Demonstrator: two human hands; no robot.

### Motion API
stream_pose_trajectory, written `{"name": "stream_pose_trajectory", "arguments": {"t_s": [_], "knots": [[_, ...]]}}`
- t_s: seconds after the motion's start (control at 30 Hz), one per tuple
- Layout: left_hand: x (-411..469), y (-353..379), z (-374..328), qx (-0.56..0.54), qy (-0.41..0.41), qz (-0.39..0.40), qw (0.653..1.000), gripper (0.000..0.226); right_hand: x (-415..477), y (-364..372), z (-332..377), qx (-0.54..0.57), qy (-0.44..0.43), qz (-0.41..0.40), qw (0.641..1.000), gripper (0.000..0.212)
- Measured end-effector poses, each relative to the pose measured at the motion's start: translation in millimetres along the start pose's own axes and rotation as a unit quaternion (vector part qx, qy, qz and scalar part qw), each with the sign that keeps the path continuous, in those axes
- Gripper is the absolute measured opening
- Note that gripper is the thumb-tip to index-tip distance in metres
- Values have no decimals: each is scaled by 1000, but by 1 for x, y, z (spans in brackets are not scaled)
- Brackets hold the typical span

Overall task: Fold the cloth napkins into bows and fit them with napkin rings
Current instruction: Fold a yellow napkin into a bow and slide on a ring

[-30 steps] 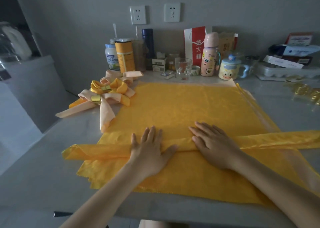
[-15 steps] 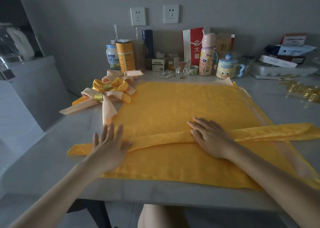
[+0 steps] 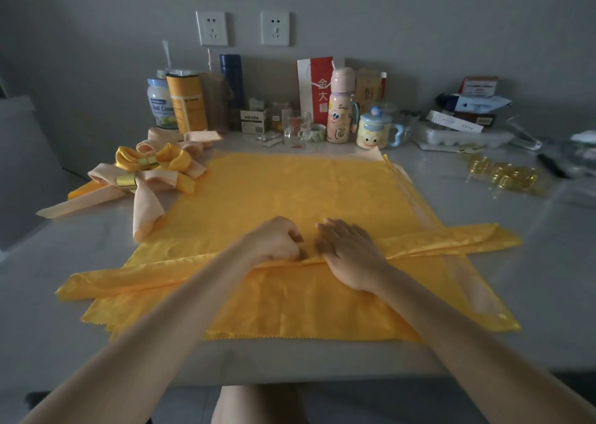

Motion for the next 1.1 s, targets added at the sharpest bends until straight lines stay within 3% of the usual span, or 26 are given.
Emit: {"name": "stream_pose_trajectory", "arguments": {"t_s": [0.17, 0.27, 0.37, 0.53, 0.63, 0.77, 0.83, 0.9, 1.0, 1.07, 1.1], "knots": [[3, 3, -14, 34, -12, 42, 998, 30, -24, -4, -68, -47, 61, -17, 997, 68], [2, 3, -11, 52, -30, 45, 997, 14, -41, -11, -106, 14, 108, 2, 994, 54], [4, 7, -8, 41, -44, 23, 998, 7, -60, -20, -130, 75, 115, -15, 990, 57], [2, 7, -10, 36, -42, -1, 998, 12, -67, -44, -147, 88, 100, -62, 989, 23], [-3, 3, -15, 69, -43, 0, 997, 17, -59, -53, -146, 131, 102, -5, 986, 11], [-10, 11, -53, 144, 87, -76, 983, 33, -50, -59, -142, 108, 112, 46, 987, 24], [-7, 28, -71, 61, 120, -20, 991, 25, -48, -59, -142, 87, 111, 56, 988, 19], [5, 38, -77, 16, 97, 28, 995, 18, -50, -61, -139, 73, 110, 58, 990, 16], [18, 36, -79, -28, 34, 92, 995, 33, -59, -72, -125, 84, 104, 57, 989, 16], [20, 34, -80, -63, 1, 142, 988, 50, -72, -81, -104, 194, 96, 66, 974, 17], [19, 34, -80, -81, -3, 159, 984, 55, -79, -85, -90, 289, 96, 76, 950, 15]]}}
Point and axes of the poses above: each hand's wrist, its own x-axis towards the middle knuckle, its own y-axis out of the palm, z = x × y, the point moved 5 cm from there along x, towards the middle knuckle
